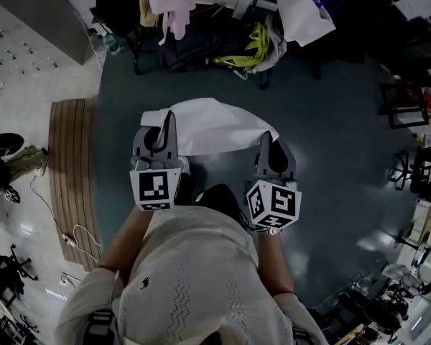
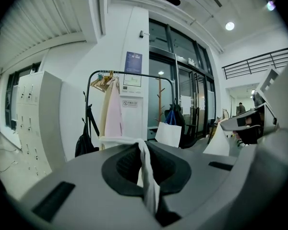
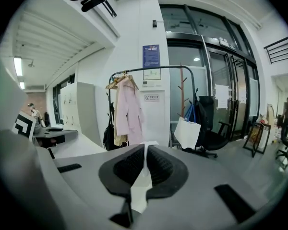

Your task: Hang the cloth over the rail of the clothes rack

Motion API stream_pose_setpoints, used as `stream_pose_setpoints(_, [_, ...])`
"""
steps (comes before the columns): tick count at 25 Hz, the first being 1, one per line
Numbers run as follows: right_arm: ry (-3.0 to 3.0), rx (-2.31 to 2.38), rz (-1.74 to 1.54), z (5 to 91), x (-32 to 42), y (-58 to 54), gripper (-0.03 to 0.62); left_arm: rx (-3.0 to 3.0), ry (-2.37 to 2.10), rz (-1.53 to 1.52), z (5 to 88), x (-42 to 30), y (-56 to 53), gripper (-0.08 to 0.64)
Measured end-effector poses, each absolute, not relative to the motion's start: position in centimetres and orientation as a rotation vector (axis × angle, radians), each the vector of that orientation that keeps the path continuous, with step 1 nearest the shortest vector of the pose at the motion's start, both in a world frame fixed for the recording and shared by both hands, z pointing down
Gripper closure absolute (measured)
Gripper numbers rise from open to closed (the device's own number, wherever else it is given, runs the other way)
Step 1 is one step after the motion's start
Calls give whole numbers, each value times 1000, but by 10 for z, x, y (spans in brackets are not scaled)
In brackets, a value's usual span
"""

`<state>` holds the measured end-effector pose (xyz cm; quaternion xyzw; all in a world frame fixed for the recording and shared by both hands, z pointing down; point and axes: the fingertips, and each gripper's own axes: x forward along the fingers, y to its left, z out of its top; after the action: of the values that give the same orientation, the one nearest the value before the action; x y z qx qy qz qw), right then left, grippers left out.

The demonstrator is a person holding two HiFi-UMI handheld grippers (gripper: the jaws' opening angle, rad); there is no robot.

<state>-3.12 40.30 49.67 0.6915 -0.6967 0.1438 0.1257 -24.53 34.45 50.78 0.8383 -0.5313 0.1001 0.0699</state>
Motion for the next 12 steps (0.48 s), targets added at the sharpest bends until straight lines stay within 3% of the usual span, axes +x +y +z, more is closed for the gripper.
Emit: stream_pose_setpoints(12, [-2064, 2002, 409, 497, -42, 343, 569, 2515, -1611, 285, 502, -249, 292, 546])
